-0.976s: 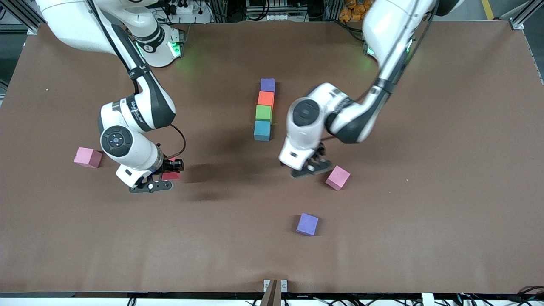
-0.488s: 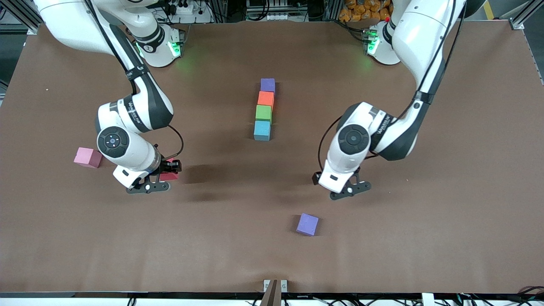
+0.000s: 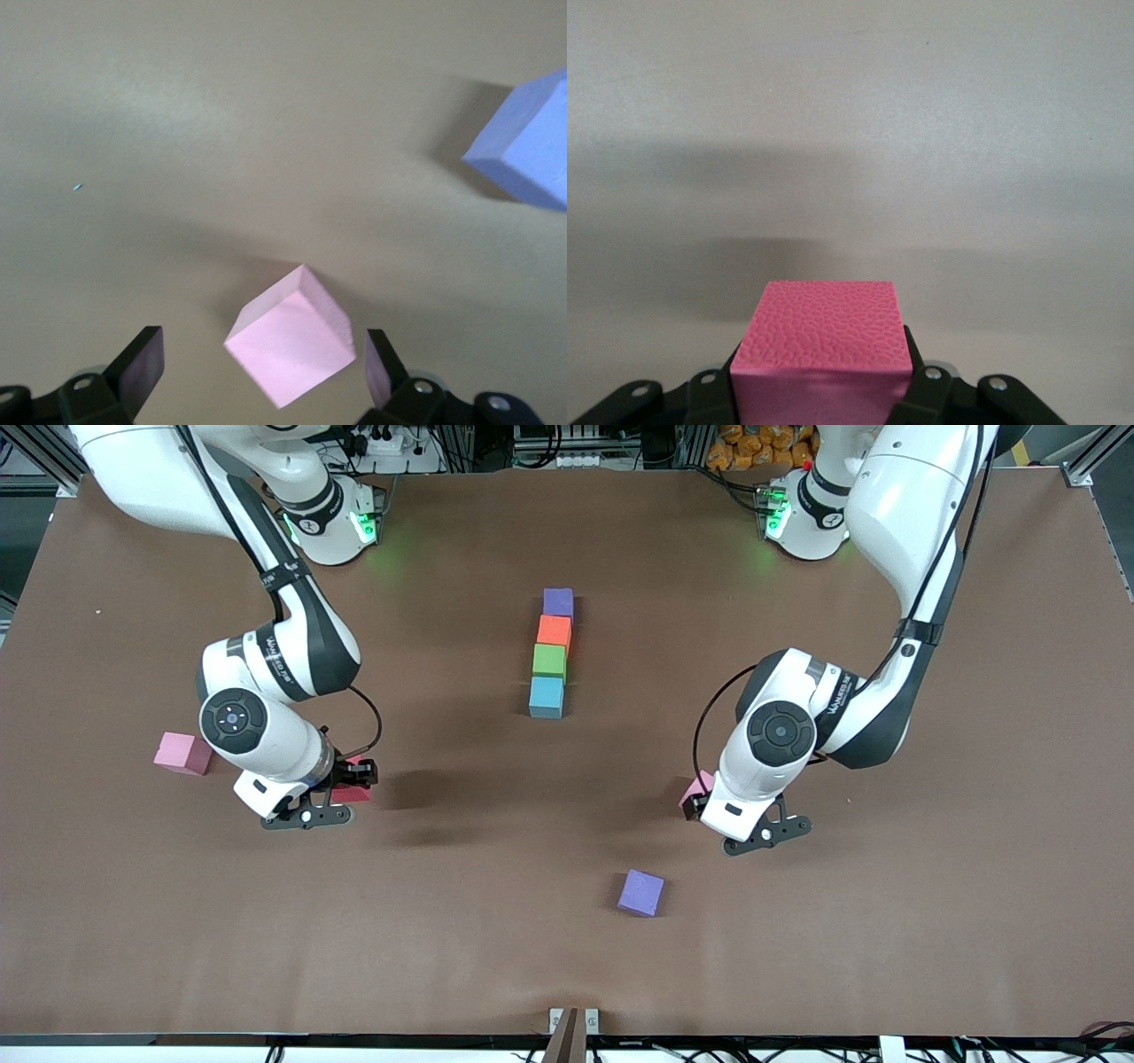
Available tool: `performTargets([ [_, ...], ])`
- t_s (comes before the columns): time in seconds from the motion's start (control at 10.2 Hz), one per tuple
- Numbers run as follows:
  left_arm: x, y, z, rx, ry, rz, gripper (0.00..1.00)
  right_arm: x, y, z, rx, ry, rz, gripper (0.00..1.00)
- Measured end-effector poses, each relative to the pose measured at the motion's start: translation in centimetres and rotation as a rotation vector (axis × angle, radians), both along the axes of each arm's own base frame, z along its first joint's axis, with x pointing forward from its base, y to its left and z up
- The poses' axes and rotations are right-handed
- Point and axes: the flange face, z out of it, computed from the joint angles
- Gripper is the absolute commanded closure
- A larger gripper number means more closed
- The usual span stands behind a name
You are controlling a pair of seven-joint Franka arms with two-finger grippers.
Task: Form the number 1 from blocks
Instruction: 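Place the red cube below cyan with the right gripper while the left gripper withdraws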
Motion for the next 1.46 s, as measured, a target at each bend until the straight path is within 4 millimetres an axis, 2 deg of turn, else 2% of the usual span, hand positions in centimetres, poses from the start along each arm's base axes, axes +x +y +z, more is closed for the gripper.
performTargets([
  [0.29,0.2,0.9,1.3,0.007,-0.001,0.014,0.00,-0.3,1.4,0.2,0.005,-0.004,-0.015,1.00],
  [0.49,0.7,2.2,1.5,0.007,-0.002,0.033,0.00,-1.0,4.6,0.6,0.005,-0.015,-0.045,1.00],
  [0.68,0.7,3.3,1.2,0.024,0.029,0.046,0.00,-2.7,9.2,0.7,0.005,-0.027,-0.098,1.00],
  [0.98,-0.3,3.5,0.6,0.065,0.106,0.046,0.00,-6.4,18.8,-0.6,0.019,-0.049,-0.189,1.00],
  [1.07,-0.2,3.8,0.9,0.066,0.106,0.052,0.00,-7.3,21.4,-1.4,0.025,-0.050,-0.212,1.00],
  [1.17,0.1,4.6,1.8,0.062,0.094,0.047,0.00,-7.9,23.2,-2.5,0.027,-0.046,-0.225,1.00],
  [1.27,0.7,5.9,3.6,0.052,0.074,0.018,0.00,-8.4,24.5,-3.7,0.027,-0.039,-0.233,1.00],
  [1.46,1.4,9.9,9.0,0.043,0.029,-0.030,0.00,-8.8,26.3,-5.7,0.053,-0.050,-0.260,1.00],
])
